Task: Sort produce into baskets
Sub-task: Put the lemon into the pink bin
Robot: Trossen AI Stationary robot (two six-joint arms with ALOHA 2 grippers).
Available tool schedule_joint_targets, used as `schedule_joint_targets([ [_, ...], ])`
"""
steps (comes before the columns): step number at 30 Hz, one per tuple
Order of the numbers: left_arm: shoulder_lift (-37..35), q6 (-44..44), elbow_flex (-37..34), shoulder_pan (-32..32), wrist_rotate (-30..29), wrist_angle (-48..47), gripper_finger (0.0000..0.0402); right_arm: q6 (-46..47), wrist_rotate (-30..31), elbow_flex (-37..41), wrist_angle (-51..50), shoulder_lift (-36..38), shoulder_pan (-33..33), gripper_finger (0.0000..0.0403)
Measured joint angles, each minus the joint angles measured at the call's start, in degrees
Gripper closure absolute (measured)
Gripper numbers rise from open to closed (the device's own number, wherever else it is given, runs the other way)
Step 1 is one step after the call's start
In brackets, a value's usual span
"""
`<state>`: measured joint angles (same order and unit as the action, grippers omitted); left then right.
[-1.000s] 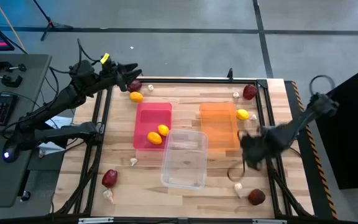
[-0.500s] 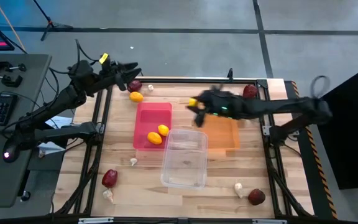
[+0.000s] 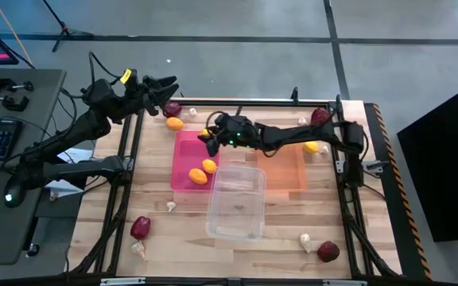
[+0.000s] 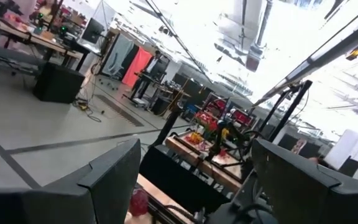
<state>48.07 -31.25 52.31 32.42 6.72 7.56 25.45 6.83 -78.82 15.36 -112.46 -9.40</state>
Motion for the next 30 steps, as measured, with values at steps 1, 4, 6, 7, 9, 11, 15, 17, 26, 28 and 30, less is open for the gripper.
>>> schedule_joint_targets([
  [1, 0.0, 0.0, 0.0, 0.0, 0.0, 0.0, 0.0106, 0.8, 0.0, -0.8, -1.0, -0.6, -0.1, 0.0196],
  [4, 0.0, 0.0, 0.0, 0.0, 0.0, 0.0, 0.0106, 1.5, 0.1, -2.1, -1.9, -1.9, 0.0, 0.0195],
  [6, 0.0, 0.0, 0.0, 0.0, 0.0, 0.0, 0.0106, 1.8, 0.0, -2.1, -1.3, -2.4, 0.0, 0.0195],
  [7, 0.0, 0.0, 0.0, 0.0, 0.0, 0.0, 0.0106, 1.9, 0.0, -2.1, -1.3, -2.5, 0.0, 0.0194],
  [9, 0.0, 0.0, 0.0, 0.0, 0.0, 0.0, 0.0106, 2.0, 0.0, -2.2, -1.4, -2.5, 0.0, 0.0194],
  [11, 0.0, 0.2, 0.0, 0.0, 0.0, 0.0, 0.0106, 2.0, 0.0, -2.2, -2.1, -2.5, -0.1, 0.0191],
  [15, 0.0, 0.9, 0.0, 0.0, 0.0, 0.0, 0.0106, 3.2, -1.4, -2.2, -1.7, -2.6, -0.9, 0.0151],
  [17, 0.0, 0.9, 0.0, 0.0, 0.0, 0.0, 0.0106, 4.3, -1.4, -2.2, -1.1, -2.6, -1.4, 0.0116],
  [26, 0.0, 1.9, 0.0, 0.0, -0.1, -0.5, 0.0106, 9.3, -10.1, -2.2, -0.9, -0.1, -5.9, 0.0012],
  [28, 0.0, 1.9, 0.0, 0.0, -0.1, -0.7, 0.0106, 9.2, -14.8, -2.2, -1.2, 2.2, -7.9, 0.0018],
  [30, 0.2, 1.9, 0.0, 0.0, -1.0, -0.8, 0.0106, 8.9, -18.8, -2.2, -2.1, 5.0, -9.7, 0.0021],
])
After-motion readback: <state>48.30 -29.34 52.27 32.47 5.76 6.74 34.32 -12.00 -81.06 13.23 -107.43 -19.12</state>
